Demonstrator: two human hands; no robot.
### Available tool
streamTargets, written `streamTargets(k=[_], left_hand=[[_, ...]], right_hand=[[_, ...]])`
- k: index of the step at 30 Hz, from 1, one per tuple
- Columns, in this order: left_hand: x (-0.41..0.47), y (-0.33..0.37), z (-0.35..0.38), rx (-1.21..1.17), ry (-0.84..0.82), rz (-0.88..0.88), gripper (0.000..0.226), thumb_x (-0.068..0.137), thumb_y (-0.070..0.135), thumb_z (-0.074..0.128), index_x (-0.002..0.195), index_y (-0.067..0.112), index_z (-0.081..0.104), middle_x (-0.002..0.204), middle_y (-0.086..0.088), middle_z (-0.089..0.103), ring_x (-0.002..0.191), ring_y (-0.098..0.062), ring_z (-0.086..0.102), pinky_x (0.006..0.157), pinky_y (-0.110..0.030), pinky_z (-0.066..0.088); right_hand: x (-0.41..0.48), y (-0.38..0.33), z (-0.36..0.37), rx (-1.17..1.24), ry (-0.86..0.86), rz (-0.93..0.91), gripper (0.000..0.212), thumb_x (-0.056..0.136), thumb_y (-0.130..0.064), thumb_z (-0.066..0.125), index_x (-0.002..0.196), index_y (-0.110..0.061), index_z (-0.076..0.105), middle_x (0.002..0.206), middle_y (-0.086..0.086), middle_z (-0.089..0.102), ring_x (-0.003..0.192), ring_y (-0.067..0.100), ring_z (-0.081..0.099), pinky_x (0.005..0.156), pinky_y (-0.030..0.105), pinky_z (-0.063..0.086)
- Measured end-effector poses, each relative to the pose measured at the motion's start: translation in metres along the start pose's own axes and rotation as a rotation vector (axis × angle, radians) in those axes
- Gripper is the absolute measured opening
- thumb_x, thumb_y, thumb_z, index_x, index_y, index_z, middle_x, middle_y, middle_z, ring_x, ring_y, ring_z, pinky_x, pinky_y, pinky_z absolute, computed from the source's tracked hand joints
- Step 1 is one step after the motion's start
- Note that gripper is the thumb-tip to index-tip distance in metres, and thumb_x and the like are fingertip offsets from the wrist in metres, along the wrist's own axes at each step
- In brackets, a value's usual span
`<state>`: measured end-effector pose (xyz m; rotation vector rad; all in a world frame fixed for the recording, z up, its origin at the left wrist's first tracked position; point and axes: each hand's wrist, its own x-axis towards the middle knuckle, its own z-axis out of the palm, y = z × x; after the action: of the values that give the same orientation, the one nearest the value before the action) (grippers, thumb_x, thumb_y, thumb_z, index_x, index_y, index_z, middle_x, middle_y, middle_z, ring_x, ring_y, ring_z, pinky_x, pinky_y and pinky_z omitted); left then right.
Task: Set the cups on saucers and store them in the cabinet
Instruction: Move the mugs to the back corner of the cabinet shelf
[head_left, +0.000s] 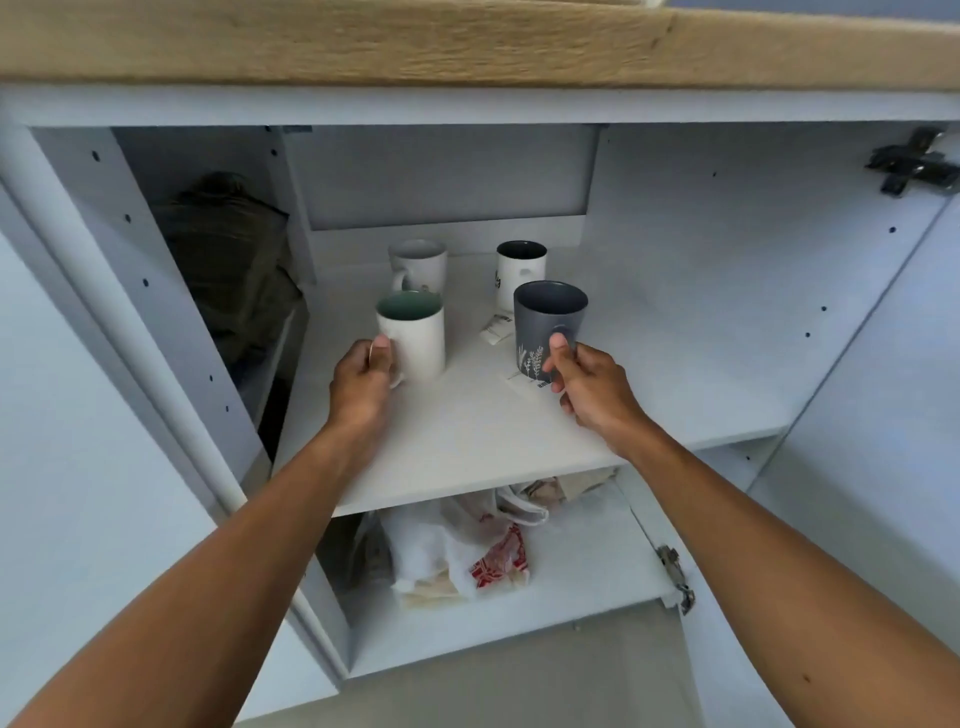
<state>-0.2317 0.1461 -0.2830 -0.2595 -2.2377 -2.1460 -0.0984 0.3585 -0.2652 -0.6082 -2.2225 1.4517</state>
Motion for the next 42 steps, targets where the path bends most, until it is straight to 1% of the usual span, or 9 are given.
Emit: streamTargets(k=[2, 10, 14, 18, 24, 30, 34, 38, 42], left_hand=[[0.002, 0.000, 0.004, -0.008, -0.011, 0.007, 0.031, 0.103, 0.035, 0.045, 0.079, 0.016, 0.052, 0.067, 0.004, 0.046, 0.057, -0.010, 0.037, 0.050, -0.024, 0.030], [0.005, 0.013, 0.029, -0.081, -0.123, 0.021, 0.032, 0.103, 0.038, 0.044, 0.075, 0.025, 0.052, 0.075, 0.006, 0.051, 0.071, -0.012, 0.044, 0.065, -0.027, 0.037], [0.009, 0.037, 0.062, -0.140, -0.196, 0.001, 0.026, 0.103, 0.040, 0.043, 0.088, 0.028, 0.060, 0.088, 0.010, 0.059, 0.088, -0.014, 0.055, 0.084, -0.033, 0.046], [0.013, 0.057, 0.109, -0.170, -0.263, 0.002, 0.030, 0.104, 0.038, 0.040, 0.082, 0.021, 0.054, 0.072, 0.006, 0.048, 0.065, -0.011, 0.043, 0.062, -0.028, 0.035], [0.038, 0.066, 0.177, -0.098, -0.320, -0.002, 0.038, 0.100, 0.045, 0.045, 0.069, 0.025, 0.053, 0.071, 0.006, 0.053, 0.067, -0.016, 0.045, 0.065, -0.029, 0.035], [0.064, 0.057, 0.229, 0.025, -0.324, -0.012, 0.037, 0.095, 0.054, 0.039, 0.094, 0.024, 0.061, 0.111, -0.014, 0.068, 0.090, -0.036, 0.060, 0.074, -0.035, 0.041], [0.076, 0.046, 0.250, 0.094, -0.333, 0.001, 0.040, 0.101, 0.049, 0.033, 0.114, 0.021, 0.058, 0.114, -0.013, 0.065, 0.089, -0.028, 0.056, 0.081, -0.038, 0.047], [0.084, 0.033, 0.267, 0.167, -0.341, 0.060, 0.043, 0.103, 0.045, 0.030, 0.112, 0.012, 0.056, 0.107, -0.016, 0.062, 0.094, -0.035, 0.058, 0.073, -0.033, 0.039], [0.089, 0.026, 0.279, 0.226, -0.340, 0.132, 0.046, 0.105, 0.042, 0.031, 0.114, 0.005, 0.057, 0.110, -0.017, 0.062, 0.090, -0.026, 0.052, 0.075, -0.032, 0.038]], right_hand=[[0.002, 0.000, 0.001, 0.051, -0.013, 0.035, 0.054, 0.094, -0.064, 0.047, 0.088, -0.014, 0.064, 0.072, -0.002, 0.060, 0.058, 0.013, 0.052, 0.047, 0.021, 0.039], [0.002, -0.002, -0.009, 0.156, 0.104, 0.009, 0.045, 0.096, -0.057, 0.050, 0.074, -0.018, 0.059, 0.068, -0.002, 0.061, 0.059, 0.011, 0.052, 0.051, 0.025, 0.041], [0.009, -0.005, -0.040, 0.087, 0.184, -0.045, 0.046, 0.097, -0.057, 0.049, 0.074, -0.019, 0.058, 0.068, -0.002, 0.061, 0.059, 0.012, 0.053, 0.054, 0.027, 0.043], [0.021, 0.000, -0.070, 0.034, 0.269, -0.047, 0.048, 0.097, -0.057, 0.049, 0.074, -0.016, 0.058, 0.068, -0.001, 0.061, 0.060, 0.013, 0.054, 0.059, 0.030, 0.044], [0.041, 0.020, -0.092, -0.043, 0.331, 0.004, 0.056, 0.096, -0.059, 0.047, 0.082, -0.007, 0.061, 0.069, 0.001, 0.064, 0.062, 0.015, 0.056, 0.063, 0.032, 0.046], [0.062, 0.035, -0.095, -0.013, 0.361, 0.032, 0.050, 0.096, -0.057, 0.050, 0.074, -0.013, 0.060, 0.068, 0.001, 0.062, 0.060, 0.014, 0.055, 0.063, 0.031, 0.044], [0.076, 0.043, -0.095, -0.008, 0.357, 0.025, 0.045, 0.096, -0.055, 0.051, 0.068, -0.021, 0.059, 0.068, -0.002, 0.063, 0.061, 0.013, 0.056, 0.065, 0.031, 0.044], [0.093, 0.048, -0.093, -0.052, 0.342, 0.007, 0.045, 0.096, -0.058, 0.049, 0.069, -0.024, 0.060, 0.077, 0.004, 0.069, 0.067, 0.016, 0.059, 0.068, 0.033, 0.047], [0.106, 0.053, -0.089, -0.010, 0.333, 0.005, 0.046, 0.096, -0.055, 0.053, 0.073, -0.017, 0.065, 0.071, 0.002, 0.067, 0.055, 0.011, 0.056, 0.058, 0.024, 0.043]])
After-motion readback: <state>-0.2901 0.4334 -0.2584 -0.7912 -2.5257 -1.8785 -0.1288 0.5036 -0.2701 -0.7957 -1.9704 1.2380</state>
